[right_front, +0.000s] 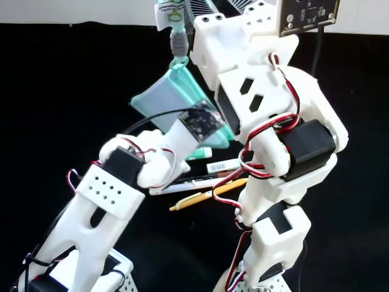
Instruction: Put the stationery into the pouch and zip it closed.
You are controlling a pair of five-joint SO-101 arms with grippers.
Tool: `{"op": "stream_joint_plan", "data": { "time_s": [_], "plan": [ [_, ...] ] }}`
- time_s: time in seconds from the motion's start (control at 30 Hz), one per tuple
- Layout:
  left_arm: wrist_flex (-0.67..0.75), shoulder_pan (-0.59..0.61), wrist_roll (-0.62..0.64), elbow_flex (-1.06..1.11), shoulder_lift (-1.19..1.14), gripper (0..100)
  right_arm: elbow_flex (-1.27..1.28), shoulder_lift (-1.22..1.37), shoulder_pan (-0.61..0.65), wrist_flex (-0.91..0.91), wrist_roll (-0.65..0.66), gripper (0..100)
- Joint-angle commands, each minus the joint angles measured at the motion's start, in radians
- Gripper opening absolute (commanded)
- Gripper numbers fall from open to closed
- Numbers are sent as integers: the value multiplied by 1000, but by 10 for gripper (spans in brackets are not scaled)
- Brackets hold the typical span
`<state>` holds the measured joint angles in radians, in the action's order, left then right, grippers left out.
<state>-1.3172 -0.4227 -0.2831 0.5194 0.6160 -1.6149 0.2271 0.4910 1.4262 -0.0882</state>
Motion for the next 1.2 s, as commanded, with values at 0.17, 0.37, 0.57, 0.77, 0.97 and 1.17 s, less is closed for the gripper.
{"op": "stream_joint_plan", "data": {
  "time_s": [0.17,0.37,0.57,0.77,0.97,1.17],
  "plan": [
    [25,-13,-8,-4,-7,7,-2,-35,82,-7,20,6],
    [25,-70,-8,-4,-8,7,-2,-35,239,-25,117,6],
    [26,-70,-8,19,-1,7,-2,-35,255,-35,123,6],
    [28,-74,-8,35,-1,7,-2,-35,254,-30,123,6],
    [17,-70,-5,25,1,7,-1,-33,254,-27,124,6],
    [2,-68,-5,35,62,7,-1,-33,262,10,118,6]
  ]
}}
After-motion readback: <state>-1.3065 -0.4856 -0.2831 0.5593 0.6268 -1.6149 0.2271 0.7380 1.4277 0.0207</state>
